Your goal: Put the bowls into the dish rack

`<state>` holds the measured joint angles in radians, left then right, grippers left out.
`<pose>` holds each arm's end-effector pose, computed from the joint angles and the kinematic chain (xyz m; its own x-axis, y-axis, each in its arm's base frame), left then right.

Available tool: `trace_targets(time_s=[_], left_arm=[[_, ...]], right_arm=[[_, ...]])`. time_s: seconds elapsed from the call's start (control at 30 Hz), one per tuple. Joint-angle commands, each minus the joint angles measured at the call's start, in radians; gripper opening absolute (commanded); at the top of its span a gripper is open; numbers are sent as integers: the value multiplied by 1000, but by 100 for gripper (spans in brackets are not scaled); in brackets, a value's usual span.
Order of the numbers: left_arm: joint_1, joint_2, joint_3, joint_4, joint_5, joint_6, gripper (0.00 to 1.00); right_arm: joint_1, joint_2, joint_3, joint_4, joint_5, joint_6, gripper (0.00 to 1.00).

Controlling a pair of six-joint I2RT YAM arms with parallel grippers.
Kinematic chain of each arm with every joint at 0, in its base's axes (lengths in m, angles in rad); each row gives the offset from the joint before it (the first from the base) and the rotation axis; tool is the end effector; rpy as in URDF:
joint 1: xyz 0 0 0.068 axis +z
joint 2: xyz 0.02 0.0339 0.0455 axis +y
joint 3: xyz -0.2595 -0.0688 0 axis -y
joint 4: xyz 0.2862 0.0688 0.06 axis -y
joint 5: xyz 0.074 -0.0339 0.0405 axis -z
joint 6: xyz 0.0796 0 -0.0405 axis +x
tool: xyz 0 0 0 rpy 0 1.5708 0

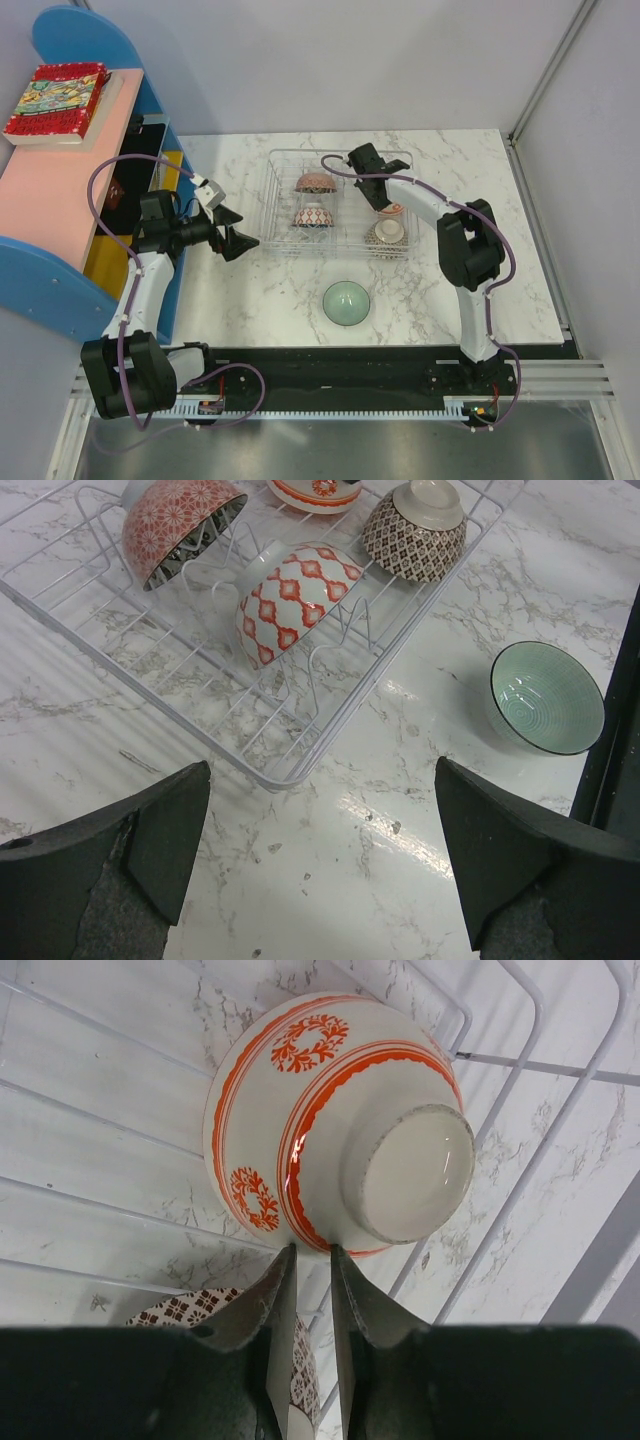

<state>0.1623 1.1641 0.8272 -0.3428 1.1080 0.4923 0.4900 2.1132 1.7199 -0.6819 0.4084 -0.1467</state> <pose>0.3002 -0.0230 0.2450 -0.2561 0.1719 -0.9512 0.8349 0.5354 -0.1280 0.4660 0.2127 0.1521 -0.7291 -0.5409 -0.4194 -0.3759 0.8285 -0.4151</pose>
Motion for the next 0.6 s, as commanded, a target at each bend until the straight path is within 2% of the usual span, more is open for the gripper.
trace_targets(time_s=[0.0,0.37,0.4,0.43,0.57], left_arm=[[8,-11,-5,1,46,38,100],[6,-14,-5,-2,49,43,100],[8,-14,-7,-1,50,40,100],[8,-11,-7,-1,49,43,100],[8,-3,-3,-2,56,45,100]], right_arm=[[-14,4,43,105,50,-7,26],[-14,-39,53,150,59,4,28],[-14,-44,55,150,64,6,31],[-13,-47,59,150,69,3,41],[-28,-48,84,150,61,1,62]])
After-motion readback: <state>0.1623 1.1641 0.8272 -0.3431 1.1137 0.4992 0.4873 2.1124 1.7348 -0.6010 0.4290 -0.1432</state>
